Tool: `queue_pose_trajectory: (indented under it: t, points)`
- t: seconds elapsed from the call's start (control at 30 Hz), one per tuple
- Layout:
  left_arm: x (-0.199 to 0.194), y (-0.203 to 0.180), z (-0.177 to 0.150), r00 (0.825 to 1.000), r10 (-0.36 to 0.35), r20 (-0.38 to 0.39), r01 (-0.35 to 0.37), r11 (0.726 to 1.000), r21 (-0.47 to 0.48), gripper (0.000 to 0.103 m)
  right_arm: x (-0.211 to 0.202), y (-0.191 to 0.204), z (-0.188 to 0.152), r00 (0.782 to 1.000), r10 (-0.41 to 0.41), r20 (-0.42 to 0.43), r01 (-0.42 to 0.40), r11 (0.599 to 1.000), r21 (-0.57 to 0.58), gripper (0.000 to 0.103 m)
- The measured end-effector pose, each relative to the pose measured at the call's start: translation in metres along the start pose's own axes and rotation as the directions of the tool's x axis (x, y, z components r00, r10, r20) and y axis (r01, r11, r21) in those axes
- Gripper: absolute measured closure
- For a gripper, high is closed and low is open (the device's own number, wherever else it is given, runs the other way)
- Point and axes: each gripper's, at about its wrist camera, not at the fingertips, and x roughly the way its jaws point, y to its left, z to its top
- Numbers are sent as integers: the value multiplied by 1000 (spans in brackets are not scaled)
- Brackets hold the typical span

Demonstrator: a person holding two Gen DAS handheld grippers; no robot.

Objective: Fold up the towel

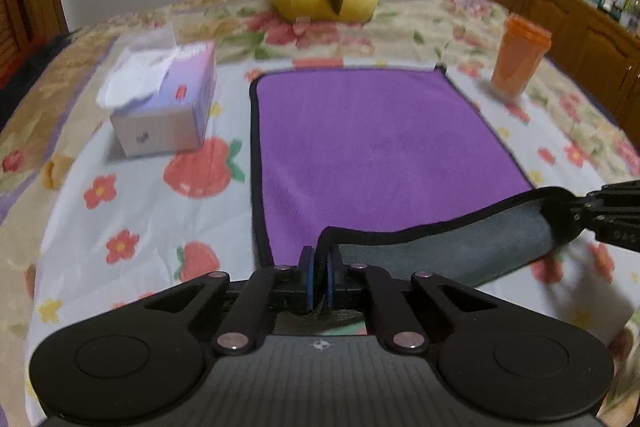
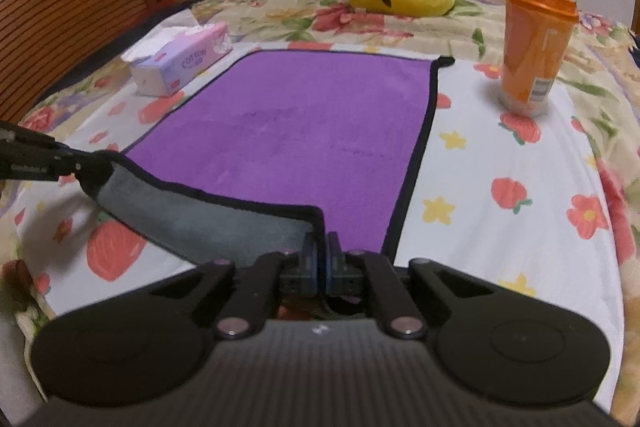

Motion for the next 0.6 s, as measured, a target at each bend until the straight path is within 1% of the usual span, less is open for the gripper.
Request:
queue_pose_trajectory:
  t: [0.3,0.6]
  points:
    - [-15,-4,12,995,-2,99,3,1000,-13,94,-11,-7,13,995,2,96,-2,1000,4,99]
    - [-4,-4,28,992,13,129,-14,1000,8,94,-4,-12,23,992,-2,126,5,1000,-25,99]
